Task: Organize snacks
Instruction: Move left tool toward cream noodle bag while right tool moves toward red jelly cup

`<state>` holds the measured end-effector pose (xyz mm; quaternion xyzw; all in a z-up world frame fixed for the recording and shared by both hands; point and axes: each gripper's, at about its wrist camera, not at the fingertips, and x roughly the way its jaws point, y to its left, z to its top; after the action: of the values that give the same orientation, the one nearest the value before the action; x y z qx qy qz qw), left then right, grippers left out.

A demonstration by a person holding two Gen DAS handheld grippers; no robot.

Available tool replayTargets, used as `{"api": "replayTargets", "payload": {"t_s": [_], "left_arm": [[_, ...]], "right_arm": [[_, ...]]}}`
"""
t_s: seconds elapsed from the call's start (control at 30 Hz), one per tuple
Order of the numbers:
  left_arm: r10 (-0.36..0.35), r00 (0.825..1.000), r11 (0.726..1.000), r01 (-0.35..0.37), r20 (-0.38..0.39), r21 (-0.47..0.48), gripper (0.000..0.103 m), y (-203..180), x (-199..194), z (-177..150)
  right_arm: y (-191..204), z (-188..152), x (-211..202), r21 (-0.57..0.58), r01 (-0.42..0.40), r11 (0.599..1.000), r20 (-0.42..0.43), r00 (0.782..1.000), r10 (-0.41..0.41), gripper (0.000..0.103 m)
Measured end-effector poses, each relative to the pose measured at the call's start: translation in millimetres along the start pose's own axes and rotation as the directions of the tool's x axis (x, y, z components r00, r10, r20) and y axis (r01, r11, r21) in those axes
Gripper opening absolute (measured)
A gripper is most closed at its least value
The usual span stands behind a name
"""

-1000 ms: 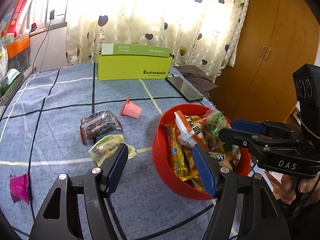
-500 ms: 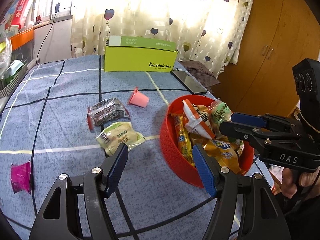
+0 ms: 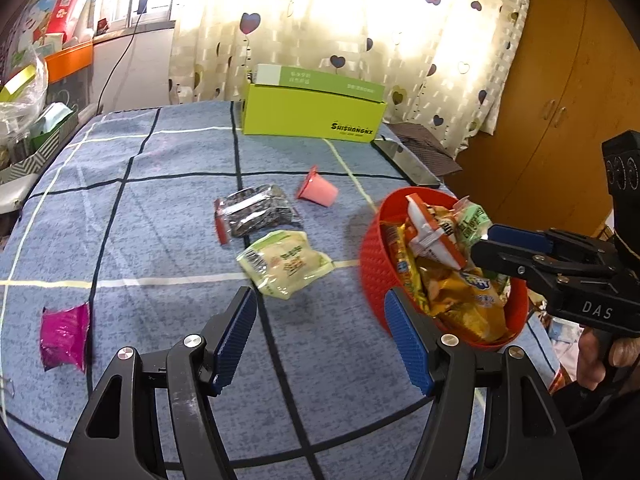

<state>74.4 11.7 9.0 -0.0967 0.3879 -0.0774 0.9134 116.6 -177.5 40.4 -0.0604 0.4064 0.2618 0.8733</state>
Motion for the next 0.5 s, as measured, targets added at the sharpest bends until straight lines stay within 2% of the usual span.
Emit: {"api": "replayTargets", "payload": {"t_s": [0.17, 0.5], "left_arm": [[0.001, 1.0, 1.0, -0.001, -0.007, -0.009, 0.067, 8.4, 1.9, 1.2], [0.023, 0.998, 0.994, -0.017, -0.062, 0.106, 0.067, 18.9, 38.3, 15.0]], "right_arm": [[0.5, -0.4, 0.4, -0.001, -0.001, 1.0, 0.004, 1.0, 0.001, 0.044], [5.5, 1.4, 2.1, -0.001, -0.006, 1.0, 0.012, 1.0, 0.006, 0.044]]}}
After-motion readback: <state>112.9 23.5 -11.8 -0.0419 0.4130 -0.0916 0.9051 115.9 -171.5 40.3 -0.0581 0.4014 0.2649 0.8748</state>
